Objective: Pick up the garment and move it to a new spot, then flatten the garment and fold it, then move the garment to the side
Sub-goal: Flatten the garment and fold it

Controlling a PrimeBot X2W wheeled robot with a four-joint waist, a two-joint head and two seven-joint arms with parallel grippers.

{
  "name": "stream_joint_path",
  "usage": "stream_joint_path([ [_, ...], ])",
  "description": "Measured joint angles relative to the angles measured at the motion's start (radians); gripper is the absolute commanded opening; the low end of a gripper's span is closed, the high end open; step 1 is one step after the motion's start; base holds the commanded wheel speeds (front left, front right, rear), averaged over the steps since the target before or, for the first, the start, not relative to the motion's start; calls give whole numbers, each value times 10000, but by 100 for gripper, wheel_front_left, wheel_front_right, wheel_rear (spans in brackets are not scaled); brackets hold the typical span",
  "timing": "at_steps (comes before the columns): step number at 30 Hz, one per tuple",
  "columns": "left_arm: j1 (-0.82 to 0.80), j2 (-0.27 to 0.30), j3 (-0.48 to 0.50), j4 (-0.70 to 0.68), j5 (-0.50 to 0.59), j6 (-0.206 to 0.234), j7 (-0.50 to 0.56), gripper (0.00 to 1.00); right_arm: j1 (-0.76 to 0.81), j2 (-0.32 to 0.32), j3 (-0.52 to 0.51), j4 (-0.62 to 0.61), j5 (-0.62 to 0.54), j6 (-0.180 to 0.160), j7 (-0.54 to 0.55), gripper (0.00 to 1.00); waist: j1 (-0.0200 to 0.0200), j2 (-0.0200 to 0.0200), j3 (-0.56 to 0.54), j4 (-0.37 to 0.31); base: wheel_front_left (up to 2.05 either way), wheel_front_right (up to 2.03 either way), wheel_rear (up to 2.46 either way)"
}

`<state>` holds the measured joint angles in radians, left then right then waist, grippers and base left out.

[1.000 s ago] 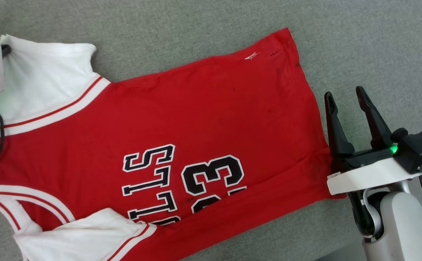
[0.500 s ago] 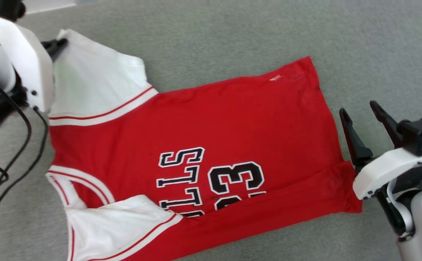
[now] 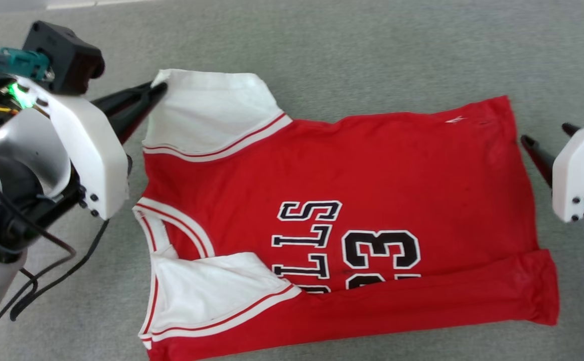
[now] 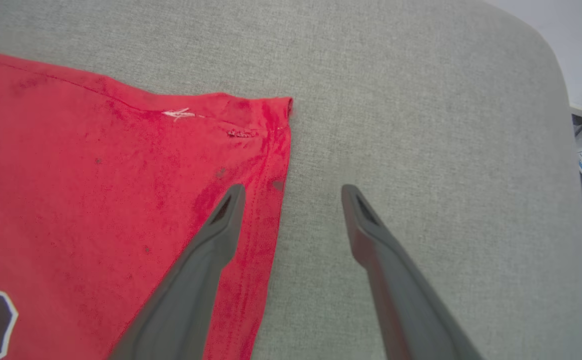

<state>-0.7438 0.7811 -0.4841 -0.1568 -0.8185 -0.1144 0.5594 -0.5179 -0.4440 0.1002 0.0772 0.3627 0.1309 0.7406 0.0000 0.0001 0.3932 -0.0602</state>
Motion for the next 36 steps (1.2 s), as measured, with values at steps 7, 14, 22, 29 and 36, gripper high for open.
stream_joint_path([
  [7, 492, -71, -6, -1122, 79, 180, -453, 0, -1336, -443, 290, 1193, -209, 2, 1030, 100, 0, -1, 474, 669, 0, 0, 0],
  [14, 683, -188, -151, -1638, 253, 207, -755, 0, -2021, -472, 497, 2270, -410, 0, 1185, 100, 0, 0, 902, 1310, 0, 0, 0],
  [22, 810, -309, -378, -1695, 397, 178, -890, 0, -2121, -767, 951, 2911, -360, -19, 1352, 100, 0, 0, 1124, 1696, 0, 0, 0],
  [29, 1028, -309, -412, -1396, 357, 194, -1060, 0, -2131, -696, 1149, 3312, -242, 2, 761, 0, 0, 0, 910, 1627, 0, 0, 0],
  [36, 1541, -276, -184, -980, 205, 464, -1492, 0, -2011, -646, 1012, 3457, 242, 2, -102, 0, 1, 0, 257, 1384, 0, 0, 0],
])
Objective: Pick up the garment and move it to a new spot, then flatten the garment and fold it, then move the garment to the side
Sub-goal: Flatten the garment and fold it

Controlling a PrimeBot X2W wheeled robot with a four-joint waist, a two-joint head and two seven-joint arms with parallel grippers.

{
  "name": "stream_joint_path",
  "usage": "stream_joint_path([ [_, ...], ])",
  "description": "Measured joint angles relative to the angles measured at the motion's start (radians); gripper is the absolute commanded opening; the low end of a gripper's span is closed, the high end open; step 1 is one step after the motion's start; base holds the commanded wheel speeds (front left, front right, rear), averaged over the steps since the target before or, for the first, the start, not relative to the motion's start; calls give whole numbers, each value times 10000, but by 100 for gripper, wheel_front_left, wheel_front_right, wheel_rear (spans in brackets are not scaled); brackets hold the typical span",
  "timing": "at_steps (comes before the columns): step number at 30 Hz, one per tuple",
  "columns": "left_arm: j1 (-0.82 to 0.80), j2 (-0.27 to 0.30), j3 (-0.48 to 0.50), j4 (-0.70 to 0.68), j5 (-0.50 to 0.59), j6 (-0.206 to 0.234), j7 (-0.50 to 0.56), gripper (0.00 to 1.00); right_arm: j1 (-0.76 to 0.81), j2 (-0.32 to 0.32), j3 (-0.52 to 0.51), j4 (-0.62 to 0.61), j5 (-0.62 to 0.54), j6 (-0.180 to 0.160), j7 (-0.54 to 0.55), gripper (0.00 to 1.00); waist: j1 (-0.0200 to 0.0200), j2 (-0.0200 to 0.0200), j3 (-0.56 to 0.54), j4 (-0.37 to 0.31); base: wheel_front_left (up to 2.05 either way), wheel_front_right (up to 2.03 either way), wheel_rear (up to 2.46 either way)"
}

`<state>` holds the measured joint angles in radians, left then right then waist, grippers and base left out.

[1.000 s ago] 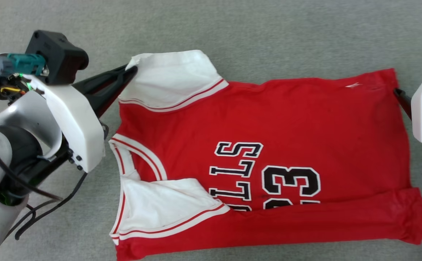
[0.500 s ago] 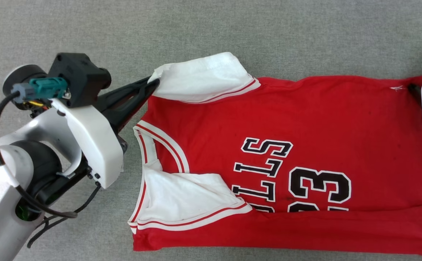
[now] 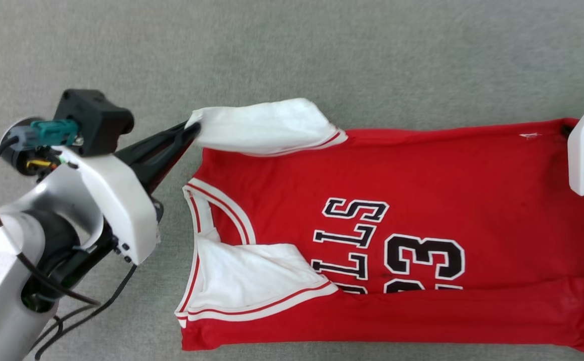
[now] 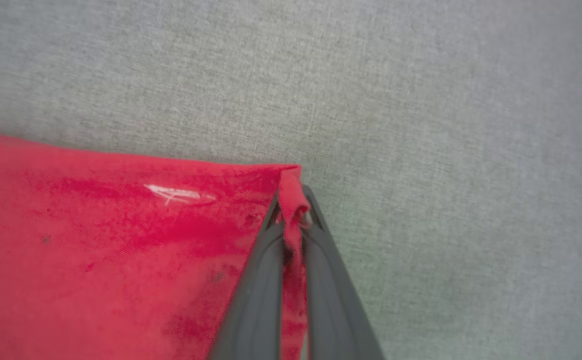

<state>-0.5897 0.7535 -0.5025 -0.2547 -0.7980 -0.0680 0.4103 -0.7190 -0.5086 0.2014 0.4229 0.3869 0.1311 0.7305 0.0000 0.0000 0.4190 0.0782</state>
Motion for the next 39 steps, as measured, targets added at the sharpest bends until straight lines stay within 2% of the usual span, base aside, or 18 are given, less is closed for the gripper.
stream_joint_path([
  [6, 960, 272, 332, 61, -353, 297, -387, 0, 719, 77, -332, -508, 646, 0, -633, 0, -1, 0, -772, -266, 0, 0, 0],
  [15, 2656, 652, 556, -282, -715, 867, -754, 0, 3018, 148, -1047, -1827, 1262, 0, -1064, 0, -1, 0, -1793, -556, 0, 0, 0],
  [21, 4085, 840, 568, -679, -1034, 1266, -984, 0, 4469, 380, -1340, -2698, 1421, 0, -1158, 0, -2, 0, -2078, -689, 0, 0, 0],
  [27, 5269, 949, 299, -698, -1191, 1430, -1099, 0, 5505, 374, -1250, -3198, 1622, -2, -1187, 0, -1, 0, -2141, -698, 0, 0, 0],
  [32, 5857, 1037, -90, -500, -1191, 1517, -894, 0, 6061, -25, -823, -3352, 1676, 0, -1275, 0, -1, 0, -2197, -653, 0, 0, 0],
  [39, 5842, 723, -619, 153, -938, 1352, -802, 0, 6272, -803, -15, -3122, 1559, 0, -1607, 0, -1, 0, -2120, -597, 0, 0, 0],
])
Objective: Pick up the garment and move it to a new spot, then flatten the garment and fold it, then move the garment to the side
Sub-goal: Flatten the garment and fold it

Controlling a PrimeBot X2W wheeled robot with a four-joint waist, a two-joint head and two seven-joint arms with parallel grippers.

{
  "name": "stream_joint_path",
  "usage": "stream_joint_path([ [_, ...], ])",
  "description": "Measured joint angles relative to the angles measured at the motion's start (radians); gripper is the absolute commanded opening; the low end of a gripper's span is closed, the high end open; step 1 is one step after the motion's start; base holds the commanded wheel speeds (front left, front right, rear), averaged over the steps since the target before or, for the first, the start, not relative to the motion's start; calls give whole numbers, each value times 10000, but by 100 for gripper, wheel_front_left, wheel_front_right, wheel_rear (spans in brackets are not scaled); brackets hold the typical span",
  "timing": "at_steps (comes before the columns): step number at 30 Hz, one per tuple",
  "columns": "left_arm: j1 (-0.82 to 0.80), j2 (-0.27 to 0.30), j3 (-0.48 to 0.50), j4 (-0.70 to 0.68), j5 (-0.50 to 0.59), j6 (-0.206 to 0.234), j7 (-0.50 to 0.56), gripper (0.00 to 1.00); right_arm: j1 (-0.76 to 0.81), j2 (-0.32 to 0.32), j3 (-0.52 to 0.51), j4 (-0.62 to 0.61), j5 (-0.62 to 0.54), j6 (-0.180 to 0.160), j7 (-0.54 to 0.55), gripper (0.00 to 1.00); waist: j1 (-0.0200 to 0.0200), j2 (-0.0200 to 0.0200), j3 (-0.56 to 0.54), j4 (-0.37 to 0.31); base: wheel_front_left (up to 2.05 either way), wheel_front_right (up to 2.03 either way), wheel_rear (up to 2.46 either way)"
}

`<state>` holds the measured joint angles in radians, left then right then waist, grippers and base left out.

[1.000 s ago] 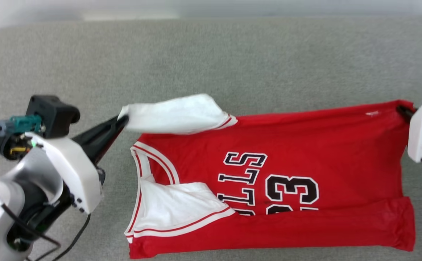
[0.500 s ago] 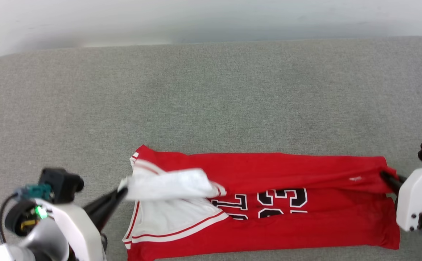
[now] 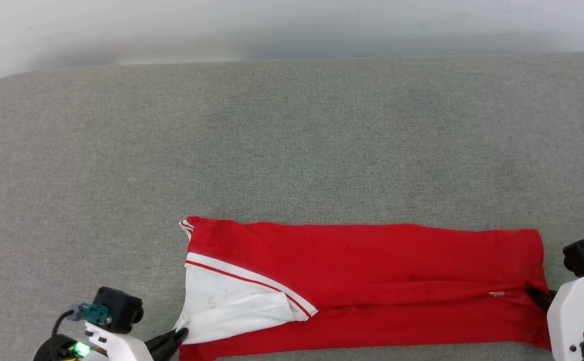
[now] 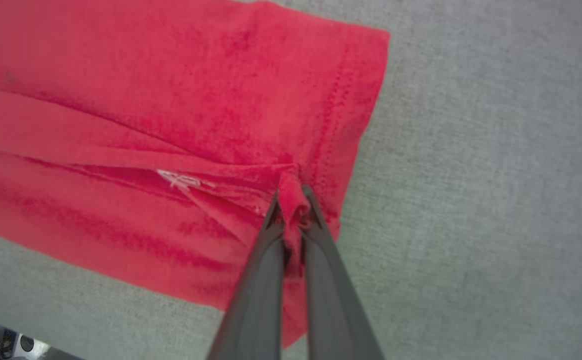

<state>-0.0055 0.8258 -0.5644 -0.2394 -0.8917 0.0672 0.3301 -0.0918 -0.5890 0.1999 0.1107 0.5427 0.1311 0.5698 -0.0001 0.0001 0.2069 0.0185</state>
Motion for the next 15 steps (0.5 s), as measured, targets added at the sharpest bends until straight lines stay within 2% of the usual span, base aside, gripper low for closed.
stream_joint_path([
  [5, -239, -311, -311, 545, 270, -199, -38, 0, -102, -395, 602, 190, -10, 2, -307, 0, 0, 0, 87, 12, 0, 0, 0],
  [12, -475, -709, -546, 1235, 533, -389, -272, 0, -332, -554, 1198, 523, 199, -2, -694, 0, 0, 0, 95, -10, 0, 0, 0],
  [13, -487, -752, -569, 1317, 546, -405, -347, 27, -365, -560, 1262, 550, 228, -2, -746, 27, 0, 0, 75, -18, 0, 0, 0],
  [14, -500, -796, -585, 1377, 598, -407, -449, 73, -396, -562, 1277, 594, 236, -2, -844, 89, 0, -1, 49, -23, 0, 0, 0],
  [15, -517, -836, -594, 1432, 646, -408, -539, 100, -410, -554, 1279, 660, 309, -2, -899, 100, 1, 0, 10, -27, 0, 0, 0],
])
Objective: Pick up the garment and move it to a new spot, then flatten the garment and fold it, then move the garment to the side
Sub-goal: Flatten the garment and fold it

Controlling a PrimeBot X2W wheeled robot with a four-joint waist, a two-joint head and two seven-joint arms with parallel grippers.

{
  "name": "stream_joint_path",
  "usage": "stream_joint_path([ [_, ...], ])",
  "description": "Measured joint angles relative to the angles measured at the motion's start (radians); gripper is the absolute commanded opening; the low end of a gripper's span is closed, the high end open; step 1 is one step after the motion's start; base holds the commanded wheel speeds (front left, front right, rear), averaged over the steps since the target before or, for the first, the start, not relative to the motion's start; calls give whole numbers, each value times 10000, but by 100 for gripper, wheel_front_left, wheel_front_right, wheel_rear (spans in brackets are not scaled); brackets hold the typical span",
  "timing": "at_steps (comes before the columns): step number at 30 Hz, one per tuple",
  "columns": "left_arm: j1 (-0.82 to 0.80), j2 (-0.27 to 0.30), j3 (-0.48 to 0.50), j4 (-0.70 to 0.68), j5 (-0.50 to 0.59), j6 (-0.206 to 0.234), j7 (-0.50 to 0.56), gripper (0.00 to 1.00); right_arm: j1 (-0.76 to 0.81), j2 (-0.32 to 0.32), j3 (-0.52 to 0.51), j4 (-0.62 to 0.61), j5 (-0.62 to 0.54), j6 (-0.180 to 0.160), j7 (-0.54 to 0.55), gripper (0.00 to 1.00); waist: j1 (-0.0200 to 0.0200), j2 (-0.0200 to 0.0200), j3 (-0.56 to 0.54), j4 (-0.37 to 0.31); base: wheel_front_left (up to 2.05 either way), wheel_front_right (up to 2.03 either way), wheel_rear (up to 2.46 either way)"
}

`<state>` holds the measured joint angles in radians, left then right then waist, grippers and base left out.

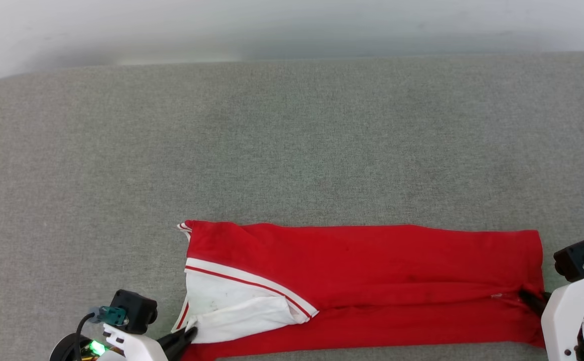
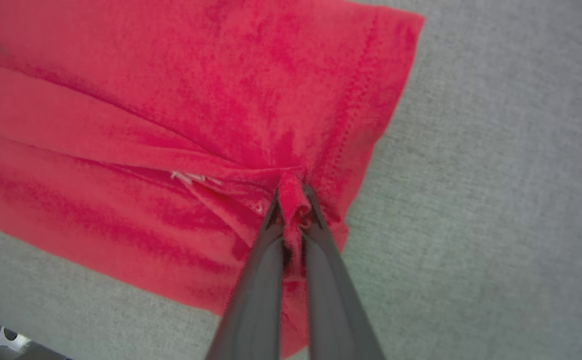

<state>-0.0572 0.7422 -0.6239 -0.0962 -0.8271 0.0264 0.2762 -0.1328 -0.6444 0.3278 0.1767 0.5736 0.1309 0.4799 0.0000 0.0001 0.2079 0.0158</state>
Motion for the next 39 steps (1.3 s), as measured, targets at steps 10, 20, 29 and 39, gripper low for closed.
stream_joint_path([
  [10, -147, -389, 602, 6, 357, 157, -1760, 100, -48, 157, -495, -430, 558, 0, 4, 100, 0, 0, -680, -56, 0, 0, 0],
  [20, -35, -1246, 1808, -8, 1020, 1170, -4809, 100, 293, 1400, -2669, -1440, 456, 0, 757, 100, -1, 0, -1128, -117, 0, 0, 0],
  [29, 480, -2328, 3453, -420, 2485, 1499, -5363, 100, 1011, 3461, -4811, -1576, -802, 0, 1565, 100, 0, 0, -870, 9, 0, 0, 0],
  [39, 1156, -3908, 5152, -546, 4431, 222, -5363, 100, 1175, 4351, -5904, -938, -1187, 0, 1812, 100, 0, 0, -399, 265, 0, 0, 0],
])
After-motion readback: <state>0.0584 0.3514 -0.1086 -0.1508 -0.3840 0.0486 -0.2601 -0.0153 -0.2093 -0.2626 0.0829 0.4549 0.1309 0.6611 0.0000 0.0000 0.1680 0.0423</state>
